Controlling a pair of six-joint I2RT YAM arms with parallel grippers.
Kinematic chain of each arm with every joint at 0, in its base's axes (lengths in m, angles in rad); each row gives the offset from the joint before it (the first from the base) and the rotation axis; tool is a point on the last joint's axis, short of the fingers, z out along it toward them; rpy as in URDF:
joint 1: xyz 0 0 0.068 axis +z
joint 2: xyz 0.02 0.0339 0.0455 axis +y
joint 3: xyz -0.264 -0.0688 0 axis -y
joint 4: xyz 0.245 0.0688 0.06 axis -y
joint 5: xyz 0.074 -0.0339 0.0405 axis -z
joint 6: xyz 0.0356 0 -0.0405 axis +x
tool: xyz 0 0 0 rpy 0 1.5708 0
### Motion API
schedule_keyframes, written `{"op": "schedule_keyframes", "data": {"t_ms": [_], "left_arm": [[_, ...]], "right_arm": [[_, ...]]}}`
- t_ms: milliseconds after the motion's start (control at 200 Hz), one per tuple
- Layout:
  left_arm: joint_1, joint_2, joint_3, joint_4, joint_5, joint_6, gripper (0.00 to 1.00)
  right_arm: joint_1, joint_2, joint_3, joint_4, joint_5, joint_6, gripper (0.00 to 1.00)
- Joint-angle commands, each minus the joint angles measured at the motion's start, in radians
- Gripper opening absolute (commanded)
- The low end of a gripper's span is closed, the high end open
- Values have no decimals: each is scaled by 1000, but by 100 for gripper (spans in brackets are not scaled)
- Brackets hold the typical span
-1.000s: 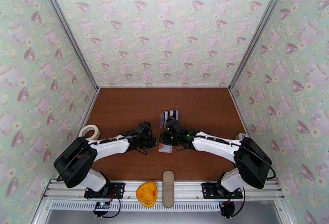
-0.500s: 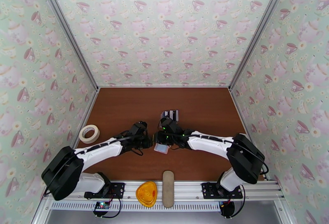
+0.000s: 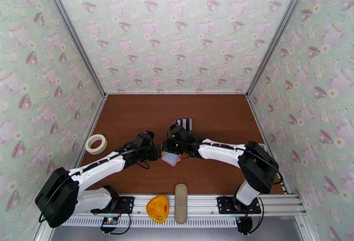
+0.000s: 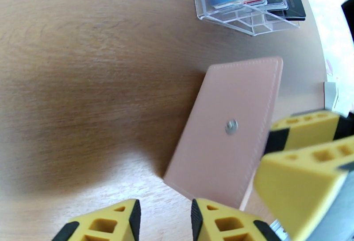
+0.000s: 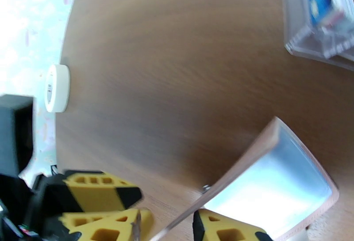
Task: Put the credit cards into the card holder
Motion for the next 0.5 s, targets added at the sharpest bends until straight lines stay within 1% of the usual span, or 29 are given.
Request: {"op": "schedule_keyframes", "data": {"t_ms": [0,225,496], "left_arm": [[6,-65,-2,-18,7,22,39],[-1,-115,3,-2,30,49,44],[-3,-76,33,5,-27,161,41]], "right_arm": [[7,26,34,10,-15,4,38],[5,56,64,0,-11,6,39],[-14,57,62,-8,-6,20,38]]}}
